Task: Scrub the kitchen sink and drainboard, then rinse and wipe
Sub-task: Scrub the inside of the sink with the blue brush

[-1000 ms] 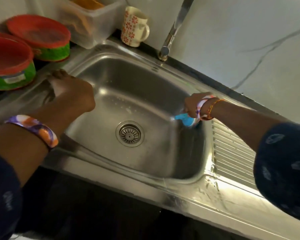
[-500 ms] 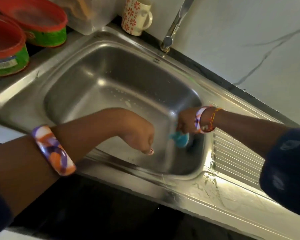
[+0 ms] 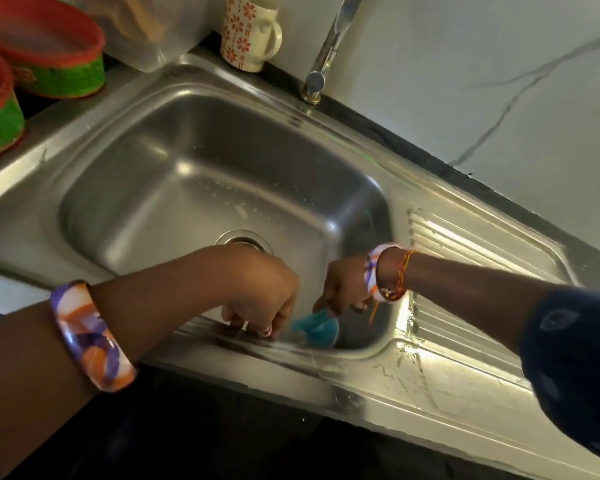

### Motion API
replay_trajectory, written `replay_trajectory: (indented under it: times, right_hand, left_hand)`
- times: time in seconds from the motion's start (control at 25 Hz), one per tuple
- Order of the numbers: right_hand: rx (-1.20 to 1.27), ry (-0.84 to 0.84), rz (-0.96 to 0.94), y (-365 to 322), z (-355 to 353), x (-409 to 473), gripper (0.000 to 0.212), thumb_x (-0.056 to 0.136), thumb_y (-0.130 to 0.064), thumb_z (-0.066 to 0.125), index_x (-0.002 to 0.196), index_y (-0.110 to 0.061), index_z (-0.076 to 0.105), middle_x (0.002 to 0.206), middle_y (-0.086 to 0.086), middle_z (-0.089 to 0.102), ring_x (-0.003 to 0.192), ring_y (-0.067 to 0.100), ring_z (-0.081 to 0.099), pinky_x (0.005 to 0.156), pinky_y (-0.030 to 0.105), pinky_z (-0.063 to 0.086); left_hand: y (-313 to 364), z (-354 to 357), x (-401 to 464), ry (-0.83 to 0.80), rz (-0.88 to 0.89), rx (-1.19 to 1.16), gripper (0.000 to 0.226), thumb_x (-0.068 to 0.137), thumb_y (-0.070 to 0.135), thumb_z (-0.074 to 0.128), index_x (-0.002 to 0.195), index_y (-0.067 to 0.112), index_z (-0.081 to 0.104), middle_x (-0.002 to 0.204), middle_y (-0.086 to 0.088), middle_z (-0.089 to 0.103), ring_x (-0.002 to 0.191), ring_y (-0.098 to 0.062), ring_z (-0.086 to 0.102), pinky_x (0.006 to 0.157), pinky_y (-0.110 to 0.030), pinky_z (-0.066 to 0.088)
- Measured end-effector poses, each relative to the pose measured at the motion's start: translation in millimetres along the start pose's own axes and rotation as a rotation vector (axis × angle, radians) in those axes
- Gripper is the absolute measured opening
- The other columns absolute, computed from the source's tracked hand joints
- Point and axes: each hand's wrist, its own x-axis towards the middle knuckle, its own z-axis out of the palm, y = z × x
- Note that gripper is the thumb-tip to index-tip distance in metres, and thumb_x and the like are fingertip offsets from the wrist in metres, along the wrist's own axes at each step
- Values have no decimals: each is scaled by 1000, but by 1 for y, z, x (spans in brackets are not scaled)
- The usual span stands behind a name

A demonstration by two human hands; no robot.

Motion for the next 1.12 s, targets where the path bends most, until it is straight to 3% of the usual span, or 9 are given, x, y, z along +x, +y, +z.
replay_trajectory:
  times: [0.08,0.2,0.28,0.36,0.48,0.64,0.8,0.96,1.12]
  right_hand:
    - [-6,6,224,19,-14,-5,28,92,-5,53,117,4,62,64,4,69,35,-7,49,40,5,35]
    - [-151,520,605,67,-47,-11,25,87,-16,59,108,-6,67,103,16,68,81,20,66,60,19,38]
    - [-163,666,669,74,-36,14,26,88,-21,56,111,-14,66,113,9,68,105,27,64,77,28,47]
    - [-147,623,593,54,-3,56,27,93,-21,50,114,-14,65,117,6,66,111,26,61,86,33,49]
    - [-191,604,635,55,-11,41,25,88,-22,56,111,-17,66,114,4,68,108,25,63,82,31,50]
    - [-158,679,745,75,-41,-6,33,85,-32,59,116,-22,64,113,6,67,105,28,62,80,28,47]
    - [-14,574,671,48,-3,36,27,91,-26,53,115,-16,64,117,4,66,108,26,62,80,28,52]
    - [440,29,368,22,-2,6,32,90,-19,58,121,-15,63,61,2,62,43,8,54,33,14,38]
    - [318,107,445,33,-26,-16,31,90,-13,59,121,-10,63,46,-10,55,37,1,48,37,12,38]
  left_hand:
    - [-1,2,2,12,13,-4,19,90,11,58,104,14,71,82,0,64,72,-16,61,73,-28,54]
    - [-5,5,2,42,18,-23,18,88,11,60,102,13,72,85,-5,69,69,-16,60,72,-27,54]
    - [-8,5,1,66,7,-4,20,88,14,61,104,16,73,95,-4,73,72,-14,62,72,-23,53]
    - [-9,8,-1,118,20,38,22,87,17,61,106,20,72,101,-1,73,82,-13,67,65,-11,45]
    - [-10,8,-4,139,22,50,21,87,16,62,104,17,72,98,-2,73,72,-11,66,56,-4,39]
    - [-9,4,-3,67,0,-20,17,86,13,63,101,11,72,76,0,67,71,-14,60,77,-29,54]
    - [-6,11,-15,186,-25,86,19,89,27,61,102,17,70,99,-1,69,82,-13,56,56,-18,37]
    - [-23,13,-37,242,-73,63,23,84,40,62,96,21,68,94,5,67,80,-11,58,67,-23,42]
    - [-17,11,-31,202,-55,107,20,80,37,69,89,20,69,85,6,64,66,-6,52,53,-19,36]
